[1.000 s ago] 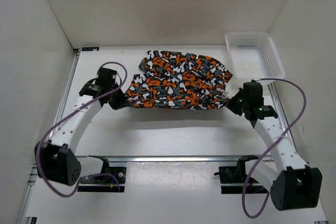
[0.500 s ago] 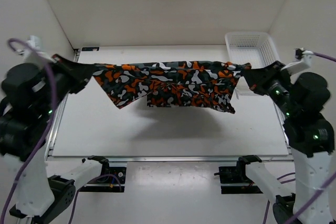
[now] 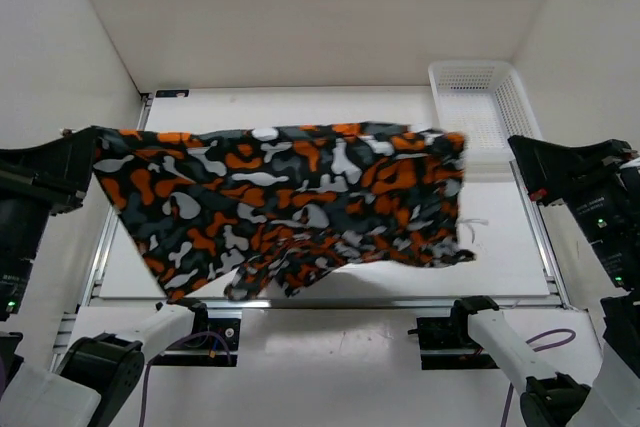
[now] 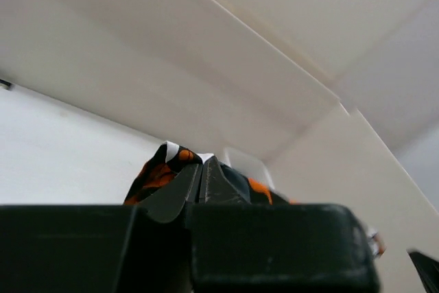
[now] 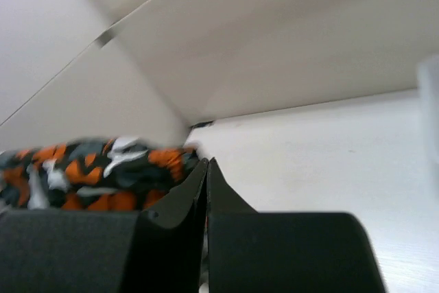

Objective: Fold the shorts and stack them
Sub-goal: Flatten the shorts out

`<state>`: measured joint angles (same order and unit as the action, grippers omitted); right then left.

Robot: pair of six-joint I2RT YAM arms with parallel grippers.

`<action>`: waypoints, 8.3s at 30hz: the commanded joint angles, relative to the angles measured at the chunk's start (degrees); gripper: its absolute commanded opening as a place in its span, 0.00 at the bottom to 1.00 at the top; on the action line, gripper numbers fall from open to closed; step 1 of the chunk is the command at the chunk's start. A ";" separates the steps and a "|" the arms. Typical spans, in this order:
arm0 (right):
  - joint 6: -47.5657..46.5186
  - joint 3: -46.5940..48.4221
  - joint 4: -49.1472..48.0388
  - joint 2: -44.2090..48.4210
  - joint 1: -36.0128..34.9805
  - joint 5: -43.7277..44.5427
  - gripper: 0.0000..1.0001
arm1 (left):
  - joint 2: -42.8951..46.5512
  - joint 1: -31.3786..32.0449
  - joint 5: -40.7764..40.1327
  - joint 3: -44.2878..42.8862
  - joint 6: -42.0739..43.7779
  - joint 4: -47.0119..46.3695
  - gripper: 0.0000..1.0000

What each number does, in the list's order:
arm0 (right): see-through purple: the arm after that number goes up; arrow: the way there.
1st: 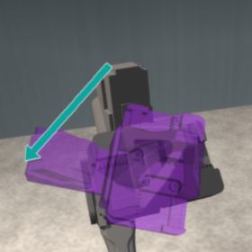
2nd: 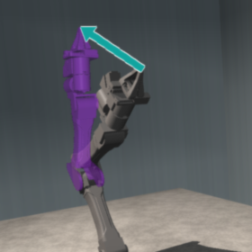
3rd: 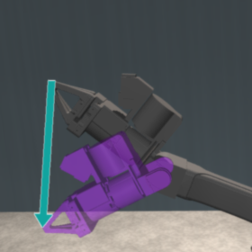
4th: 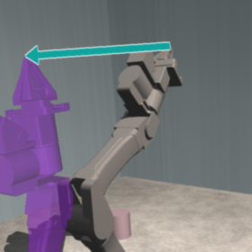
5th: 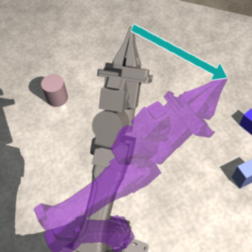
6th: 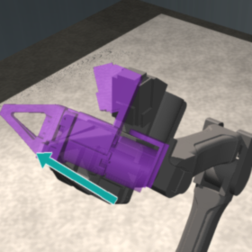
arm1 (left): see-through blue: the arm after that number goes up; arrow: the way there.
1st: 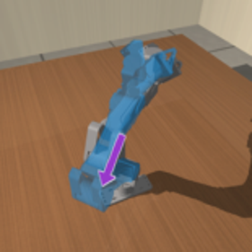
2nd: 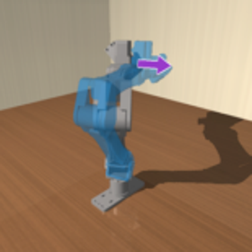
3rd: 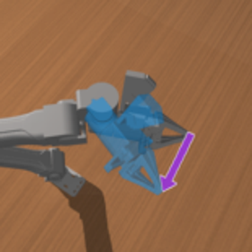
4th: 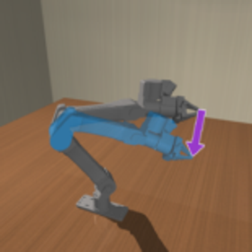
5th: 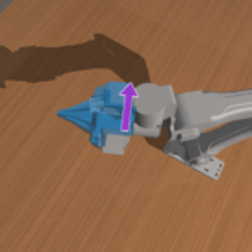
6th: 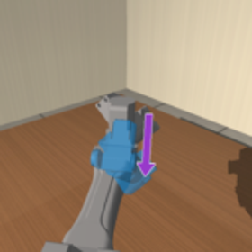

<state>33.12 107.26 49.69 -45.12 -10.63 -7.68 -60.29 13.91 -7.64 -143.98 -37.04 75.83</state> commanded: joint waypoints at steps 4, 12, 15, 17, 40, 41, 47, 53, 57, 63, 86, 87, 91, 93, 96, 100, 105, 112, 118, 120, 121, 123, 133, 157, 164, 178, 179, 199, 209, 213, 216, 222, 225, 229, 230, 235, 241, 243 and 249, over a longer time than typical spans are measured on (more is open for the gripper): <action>-3.59 -8.79 0.42 -5.93 0.35 13.65 0.00 | -7.11 -0.64 -13.62 10.55 5.30 -7.70 0.10; -4.12 -21.21 -11.45 -20.08 -0.87 5.32 0.00 | -23.71 -1.87 -8.36 18.04 8.38 -12.73 0.10; -5.53 -25.43 -15.13 -22.90 -3.25 0.86 0.00 | -23.73 -1.87 -7.83 20.05 9.52 -14.83 0.10; -7.28 -27.88 -16.55 -25.62 -5.00 -4.60 0.05 | -23.73 -1.87 -7.83 20.76 9.53 -15.36 0.10; -12.12 -22.73 -30.00 -54.44 -44.64 -17.36 1.00 | -16.79 -1.87 -8.27 24.98 9.53 -12.38 0.10; -12.12 -21.93 -31.83 -56.72 -45.35 -17.89 1.00 | -16.79 -1.87 -8.27 24.98 9.53 -12.38 0.10; -11.16 -14.73 -36.57 -66.83 -47.64 -22.71 0.81 | -16.26 -1.87 -7.74 23.75 9.53 -11.23 0.10; -6.15 -14.27 -42.13 -66.94 -45.28 -22.40 0.00 | -17.48 -1.87 -5.29 23.13 9.53 -11.23 0.10; -5.35 -16.38 -40.15 -60.80 -39.92 -16.07 0.00 | -20.65 -1.87 -2.04 21.65 9.53 -12.55 0.10; -14.04 -7.98 -28.27 -50.17 -29.89 5.99 0.00 | -34.08 -1.87 7.63 2.70 10.58 -10.10 0.10; 9.93 -57.86 -14.55 -18.62 -48.16 53.14 0.93 | -5.46 1.91 10.11 72.50 4.52 -28.11 0.10; 11.25 -58.48 -11.93 -17.03 -48.17 52.34 0.89 | -3.71 1.91 9.58 76.09 3.91 -28.11 0.10; 18.09 -59.10 -7.60 -8.07 -47.64 47.00 0.82 | 0.07 1.91 7.73 80.86 3.38 -28.11 0.10; 22.40 -59.62 -5.75 -5.16 -46.94 43.74 0.82 | 0.87 0.77 7.20 81.58 3.37 -28.11 0.10; 30.58 -62.51 -5.48 -5.15 -44.31 33.99 0.82 | 1.41 0.77 7.20 83.07 2.85 -28.11 0.10; 36.74 -69.02 -14.94 -5.77 -37.39 22.32 0.84 | 1.41 0.77 7.20 83.07 2.85 -27.59 0.10; 41.66 -76.23 -24.37 -5.24 -24.90 7.82 0.81 | 2.02 0.77 7.73 83.07 2.85 -27.58 0.10; 41.14 -79.67 -32.20 -8.83 -12.23 0.65 0.70 | 2.55 0.77 7.73 83.69 2.85 -27.05 0.10; 41.67 -80.28 -36.60 -15.86 -7.82 -2.69 0.55 | 2.55 0.77 7.73 83.69 3.37 -27.05 0.10; 40.10 -78.62 -36.60 -18.05 -6.25 -3.21 0.49 | 2.55 0.77 7.73 84.22 3.37 -27.05 0.10; 40.09 -78.09 -36.60 -18.68 -6.24 -3.22 0.48 | 2.55 0.77 7.73 84.22 3.37 -27.05 0.10; 39.47 -76.69 -36.07 -20.17 -6.24 -3.22 0.48 | 2.55 0.77 7.73 84.22 3.37 -27.05 0.10; 38.86 -75.27 -38.35 -28.17 -5.71 -3.22 0.38 | 2.55 0.77 7.20 84.22 3.37 -27.05 0.10; 6.98 -42.40 -26.84 -15.54 -4.13 8.79 0.00 | -3.34 -0.82 5.62 67.25 5.04 -24.42 0.10; 7.37 -71.09 -24.92 1.33 -8.79 18.23 0.39 | 0.08 1.99 8.61 82.52 0.22 -28.45 0.10; 33.58 -81.16 -12.95 2.95 -8.79 12.36 0.81 | 0.09 7.36 6.58 87.21 -3.04 -29.78 0.10; 35.06 -81.68 -12.95 2.24 -8.79 10.86 0.81 | 0.09 7.36 6.58 87.21 -3.04 -29.78 0.10; 37.98 -84.59 -25.08 -8.13 -7.56 10.05 0.44 | 0.09 7.88 6.06 87.21 -3.04 -29.78 0.10; 25.17 -66.86 -17.36 -6.56 -3.27 17.35 0.00 | -0.53 7.88 4.91 77.39 -1.29 -28.29 0.10; 15.77 -50.78 -13.04 -4.19 -1.06 18.76 0.00 | -2.73 7.36 1.23 59.65 1.43 -20.39 0.10; 6.30 -36.81 -12.08 -3.39 -1.06 18.76 0.00 | -2.82 7.36 -1.14 44.79 2.58 -15.11 0.10; -7.36 -14.21 -11.02 -2.07 -1.06 13.49 0.00 | 1.93 7.36 -1.77 26.49 5.66 -15.10 0.10; -10.00 -4.98 -8.74 -1.98 -1.06 11.38 0.00 | 4.91 7.36 -2.29 21.91 6.89 -15.10 0.10; -10.01 5.12 -7.59 -2.60 -1.06 8.91 0.00 | 8.43 7.36 -2.90 18.13 8.47 -15.63 0.10; -10.01 6.37 -7.59 -2.60 -1.06 8.91 0.00 | 8.44 7.36 -2.91 17.08 8.47 -15.63 0.10; -9.31 10.95 -6.54 -1.55 -1.06 7.77 0.00 | 7.92 7.36 -5.89 5.83 11.02 -12.29 0.10; -8.78 6.75 -6.54 -1.55 -1.06 8.30 0.00 | 6.69 7.36 -5.90 7.65 12.16 -13.78 0.10; -8.78 3.41 -7.06 -2.24 -1.06 9.52 0.00 | 5.89 7.36 -7.82 12.39 12.86 -14.31 0.10; -10.26 -13.72 -14.25 -7.60 -1.06 10.23 0.00 | -1.90 7.36 -12.66 28.99 18.99 -19.58 0.10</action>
<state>27.07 99.24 39.83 -48.38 -12.73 -7.38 -56.16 22.20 -8.10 -120.22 -24.64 59.11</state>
